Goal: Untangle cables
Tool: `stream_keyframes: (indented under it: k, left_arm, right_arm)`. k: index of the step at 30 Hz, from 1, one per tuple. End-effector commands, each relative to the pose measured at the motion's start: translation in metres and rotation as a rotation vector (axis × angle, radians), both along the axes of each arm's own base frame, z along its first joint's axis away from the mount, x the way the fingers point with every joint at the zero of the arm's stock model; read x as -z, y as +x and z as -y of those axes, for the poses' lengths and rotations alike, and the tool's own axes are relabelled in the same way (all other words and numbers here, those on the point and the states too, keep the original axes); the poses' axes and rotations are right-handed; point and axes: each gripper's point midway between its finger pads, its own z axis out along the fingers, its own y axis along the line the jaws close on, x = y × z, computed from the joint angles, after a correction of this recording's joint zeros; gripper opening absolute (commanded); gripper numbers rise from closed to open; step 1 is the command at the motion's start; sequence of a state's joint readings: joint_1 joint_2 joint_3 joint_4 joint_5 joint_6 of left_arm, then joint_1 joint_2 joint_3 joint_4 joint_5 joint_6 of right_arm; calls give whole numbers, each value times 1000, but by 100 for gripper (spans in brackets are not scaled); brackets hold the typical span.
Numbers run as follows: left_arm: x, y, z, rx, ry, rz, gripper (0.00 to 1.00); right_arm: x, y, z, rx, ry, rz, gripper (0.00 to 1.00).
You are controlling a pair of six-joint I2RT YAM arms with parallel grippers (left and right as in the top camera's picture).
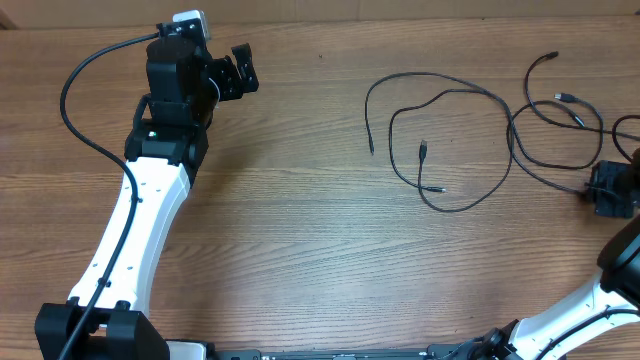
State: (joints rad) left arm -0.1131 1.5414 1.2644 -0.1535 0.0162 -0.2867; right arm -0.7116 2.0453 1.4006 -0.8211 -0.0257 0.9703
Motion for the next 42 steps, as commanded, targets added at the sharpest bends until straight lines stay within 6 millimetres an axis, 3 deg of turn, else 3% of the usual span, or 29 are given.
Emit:
stream_keyframes:
  k: [1, 8, 14, 22, 31, 37, 42]
  left_arm:
    - [1, 2, 1, -1, -27, -5, 100]
    - [1, 2, 1, -3, -30, -6, 100]
    - [1, 2, 1, -4, -29, -5, 100]
    - [-4, 5, 0, -11, -28, 19, 99]
    - [-17, 10, 0, -12, -32, 74, 100]
    - [-18, 10, 0, -11, -31, 78, 100]
    - [-18, 10, 0, -11, -31, 78, 100]
  right_arm:
    - [-38, 26, 14, -105, -69, 87, 4]
    - [-122, 30, 36, -190, -241, 114, 4]
    - [-207, 11, 43, -210, -402, 100, 4]
    - [-297, -16, 33, -170, -547, 161, 4]
    - [-389, -49, 6, -188, -731, 291, 4]
    - [-430, -89, -6, -134, -851, 268, 4]
    - [-436, -120, -11, -96, -899, 181, 4]
